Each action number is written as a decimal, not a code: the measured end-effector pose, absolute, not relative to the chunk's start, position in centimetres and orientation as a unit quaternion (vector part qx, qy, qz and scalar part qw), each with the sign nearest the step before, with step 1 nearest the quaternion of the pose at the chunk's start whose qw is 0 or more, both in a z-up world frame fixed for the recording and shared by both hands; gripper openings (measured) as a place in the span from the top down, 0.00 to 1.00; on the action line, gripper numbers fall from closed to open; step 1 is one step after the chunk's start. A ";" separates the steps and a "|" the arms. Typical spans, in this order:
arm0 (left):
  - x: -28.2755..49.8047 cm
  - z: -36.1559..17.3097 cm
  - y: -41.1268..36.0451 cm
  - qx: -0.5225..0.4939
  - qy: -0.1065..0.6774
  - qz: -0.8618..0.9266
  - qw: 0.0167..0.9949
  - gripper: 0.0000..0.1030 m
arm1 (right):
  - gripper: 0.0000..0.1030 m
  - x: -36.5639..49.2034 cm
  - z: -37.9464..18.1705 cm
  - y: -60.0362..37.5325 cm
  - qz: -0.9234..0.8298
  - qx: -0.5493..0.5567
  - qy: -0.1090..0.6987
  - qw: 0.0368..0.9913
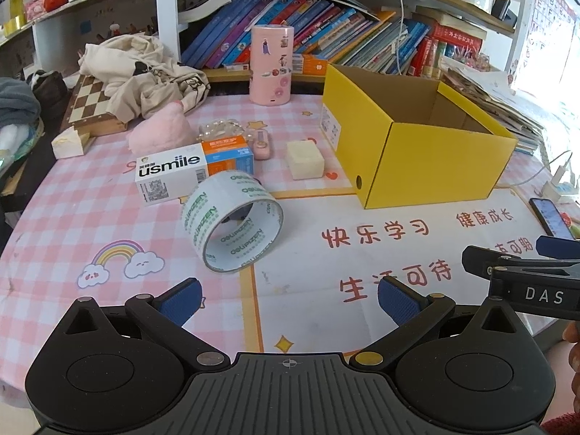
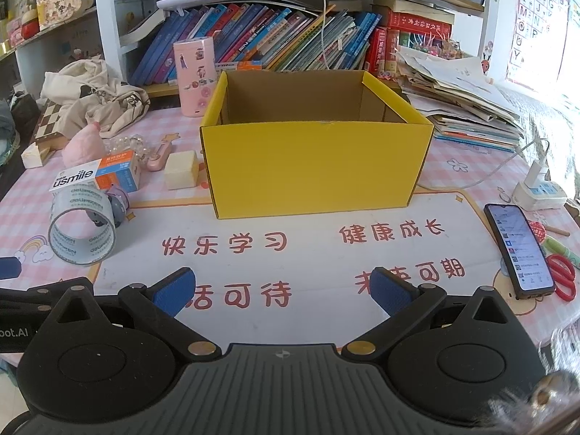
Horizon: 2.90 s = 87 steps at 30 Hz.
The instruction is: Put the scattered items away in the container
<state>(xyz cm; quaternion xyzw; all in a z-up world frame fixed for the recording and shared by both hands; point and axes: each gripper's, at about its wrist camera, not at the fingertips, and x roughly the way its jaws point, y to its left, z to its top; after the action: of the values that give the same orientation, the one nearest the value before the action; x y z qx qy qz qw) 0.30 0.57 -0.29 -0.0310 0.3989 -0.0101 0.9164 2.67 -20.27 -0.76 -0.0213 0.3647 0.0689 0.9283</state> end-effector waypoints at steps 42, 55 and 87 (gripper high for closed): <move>0.7 -0.7 1.5 -0.028 0.400 -0.029 0.915 0.00 | 0.00 3.3 -1.0 -18.3 0.083 -0.036 0.371 0.924; 0.7 -0.3 1.4 -0.028 0.391 -0.039 0.919 0.00 | 0.00 3.4 -0.9 -18.3 0.095 -0.027 0.373 0.923; 0.4 -0.6 1.8 -0.047 0.402 -0.038 0.913 0.00 | 0.00 3.2 -1.0 -18.4 0.106 -0.033 0.377 0.920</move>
<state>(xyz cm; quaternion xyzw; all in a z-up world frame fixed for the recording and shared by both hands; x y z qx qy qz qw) 0.45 1.85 -0.61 -0.0466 0.4025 -0.0385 0.9134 3.25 -18.35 -0.95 -0.0333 0.3770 0.1056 0.9196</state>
